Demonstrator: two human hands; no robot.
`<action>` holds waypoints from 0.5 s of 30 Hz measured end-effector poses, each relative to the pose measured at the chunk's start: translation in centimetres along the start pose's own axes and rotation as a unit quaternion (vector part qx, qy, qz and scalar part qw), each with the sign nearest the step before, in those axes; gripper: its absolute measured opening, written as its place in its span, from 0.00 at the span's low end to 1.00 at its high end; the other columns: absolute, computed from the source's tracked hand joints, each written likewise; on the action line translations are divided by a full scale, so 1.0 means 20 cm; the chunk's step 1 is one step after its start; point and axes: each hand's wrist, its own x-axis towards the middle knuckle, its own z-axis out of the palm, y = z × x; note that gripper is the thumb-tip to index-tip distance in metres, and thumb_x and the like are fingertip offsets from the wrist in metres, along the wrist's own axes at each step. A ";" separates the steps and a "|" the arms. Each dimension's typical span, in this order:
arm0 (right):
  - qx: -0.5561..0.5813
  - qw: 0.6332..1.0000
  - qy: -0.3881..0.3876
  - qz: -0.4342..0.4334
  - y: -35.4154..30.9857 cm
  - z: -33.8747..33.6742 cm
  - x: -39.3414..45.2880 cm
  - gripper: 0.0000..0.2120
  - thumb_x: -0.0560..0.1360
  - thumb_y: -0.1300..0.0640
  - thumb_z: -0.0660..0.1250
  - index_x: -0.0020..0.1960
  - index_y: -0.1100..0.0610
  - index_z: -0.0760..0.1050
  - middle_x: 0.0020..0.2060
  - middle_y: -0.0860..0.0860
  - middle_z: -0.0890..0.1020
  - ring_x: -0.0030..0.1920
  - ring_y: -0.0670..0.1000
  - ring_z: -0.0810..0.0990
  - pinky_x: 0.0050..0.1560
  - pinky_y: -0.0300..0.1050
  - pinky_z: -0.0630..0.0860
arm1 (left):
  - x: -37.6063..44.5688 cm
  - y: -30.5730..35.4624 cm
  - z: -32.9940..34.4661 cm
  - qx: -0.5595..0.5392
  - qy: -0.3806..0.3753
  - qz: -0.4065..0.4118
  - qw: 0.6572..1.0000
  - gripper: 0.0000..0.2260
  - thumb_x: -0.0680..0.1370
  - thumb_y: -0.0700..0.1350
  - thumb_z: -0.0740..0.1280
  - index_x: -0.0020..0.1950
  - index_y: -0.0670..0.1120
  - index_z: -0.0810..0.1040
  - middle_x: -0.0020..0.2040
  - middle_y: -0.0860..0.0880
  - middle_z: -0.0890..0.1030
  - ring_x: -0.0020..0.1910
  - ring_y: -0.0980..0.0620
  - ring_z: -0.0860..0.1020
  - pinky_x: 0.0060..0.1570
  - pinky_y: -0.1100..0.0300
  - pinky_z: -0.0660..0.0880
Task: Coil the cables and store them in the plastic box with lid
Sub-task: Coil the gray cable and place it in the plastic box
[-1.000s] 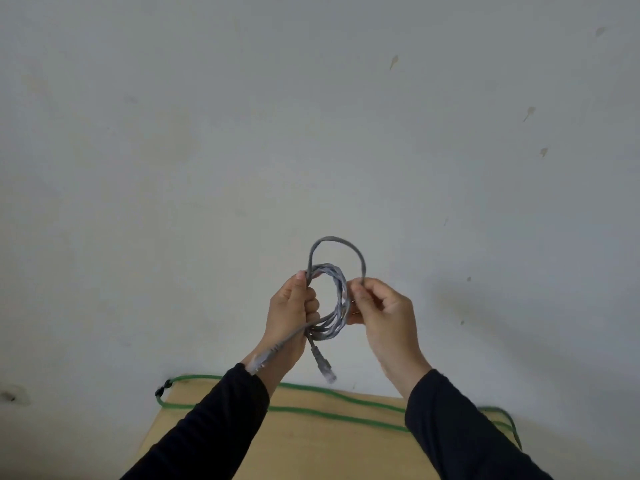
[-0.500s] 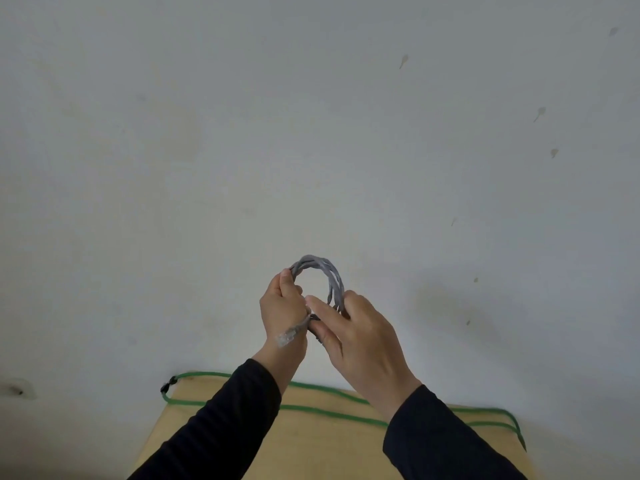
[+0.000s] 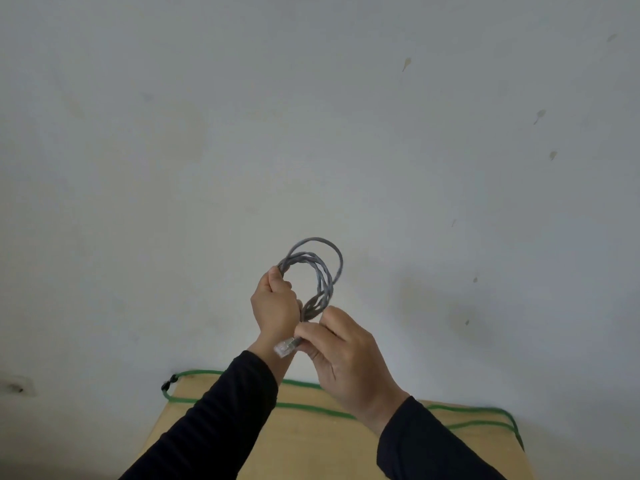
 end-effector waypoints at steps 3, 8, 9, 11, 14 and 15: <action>0.114 0.993 -0.013 0.031 -0.02 -0.04 -0.01 0.09 0.78 0.55 0.62 0.46 0.59 0.77 0.35 0.51 0.70 0.32 0.47 0.67 0.31 0.38 0.68 | 0.10 0.06 -0.05 -0.032 0.037 -0.025 0.998 0.14 0.81 0.48 0.54 0.51 0.44 0.77 0.32 0.50 0.67 0.20 0.57 0.64 0.19 0.66 0.64; 0.286 0.947 -0.063 0.133 -0.02 -0.19 0.00 0.09 0.76 0.54 0.60 0.40 0.54 0.74 0.39 0.47 0.76 0.40 0.47 0.74 0.43 0.36 0.71 | 0.24 0.13 -0.16 -0.074 0.083 -0.021 0.994 0.14 0.81 0.48 0.54 0.52 0.44 0.78 0.32 0.51 0.65 0.17 0.60 0.63 0.21 0.66 0.64; 0.328 0.925 -0.089 0.169 -0.01 -0.22 0.01 0.09 0.76 0.52 0.59 0.39 0.51 0.74 0.38 0.45 0.77 0.40 0.46 0.75 0.45 0.35 0.71 | 0.25 0.14 -0.18 -0.078 0.082 -0.013 0.994 0.14 0.82 0.48 0.54 0.51 0.44 0.77 0.32 0.51 0.65 0.17 0.60 0.63 0.22 0.66 0.64; 0.336 0.909 -0.122 0.215 0.04 -0.25 0.04 0.12 0.77 0.55 0.59 0.37 0.50 0.74 0.35 0.45 0.77 0.38 0.44 0.73 0.43 0.33 0.70 | 0.25 0.17 -0.18 -0.098 0.059 -0.004 0.993 0.14 0.82 0.47 0.54 0.49 0.44 0.77 0.31 0.51 0.62 0.18 0.59 0.62 0.21 0.67 0.63; 0.190 0.940 -0.124 0.254 0.14 -0.26 0.08 0.13 0.78 0.61 0.59 0.36 0.54 0.73 0.28 0.46 0.74 0.30 0.43 0.69 0.34 0.31 0.67 | 0.20 0.19 -0.17 -0.139 -0.032 -0.010 0.990 0.14 0.82 0.46 0.53 0.47 0.44 0.76 0.28 0.53 0.58 0.19 0.59 0.58 0.19 0.68 0.58; 0.144 0.946 -0.131 0.260 0.18 -0.26 0.10 0.13 0.78 0.62 0.59 0.37 0.54 0.74 0.28 0.47 0.74 0.29 0.45 0.69 0.32 0.33 0.67 | 0.17 0.20 -0.16 -0.148 -0.071 -0.013 0.986 0.14 0.83 0.46 0.53 0.46 0.44 0.75 0.27 0.54 0.58 0.20 0.59 0.57 0.19 0.68 0.57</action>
